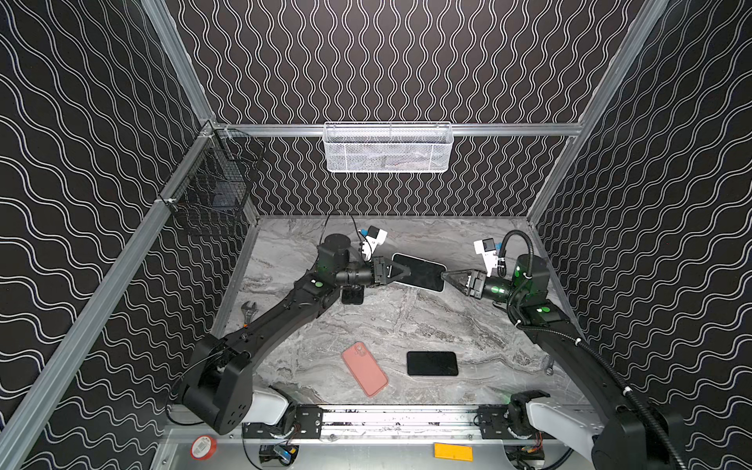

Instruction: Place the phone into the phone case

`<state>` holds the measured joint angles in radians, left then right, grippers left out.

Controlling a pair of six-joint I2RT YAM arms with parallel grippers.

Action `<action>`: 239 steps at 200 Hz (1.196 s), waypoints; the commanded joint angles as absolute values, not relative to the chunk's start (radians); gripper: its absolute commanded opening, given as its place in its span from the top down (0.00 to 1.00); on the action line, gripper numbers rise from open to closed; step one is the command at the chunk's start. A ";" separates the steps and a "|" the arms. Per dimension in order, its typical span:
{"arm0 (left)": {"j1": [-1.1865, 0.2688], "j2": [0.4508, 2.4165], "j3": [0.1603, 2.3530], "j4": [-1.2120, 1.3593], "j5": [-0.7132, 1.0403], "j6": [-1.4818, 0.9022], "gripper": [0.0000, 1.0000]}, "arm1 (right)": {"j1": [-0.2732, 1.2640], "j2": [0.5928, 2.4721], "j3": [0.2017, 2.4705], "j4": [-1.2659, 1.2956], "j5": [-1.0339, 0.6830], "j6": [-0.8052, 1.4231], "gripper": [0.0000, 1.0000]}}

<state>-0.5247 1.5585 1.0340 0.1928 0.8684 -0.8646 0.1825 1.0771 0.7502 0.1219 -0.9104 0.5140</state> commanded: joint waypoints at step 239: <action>-0.504 1.577 1.129 0.009 1.084 -0.706 1.00 | 0.357 1.330 0.955 -0.005 -1.206 0.304 0.89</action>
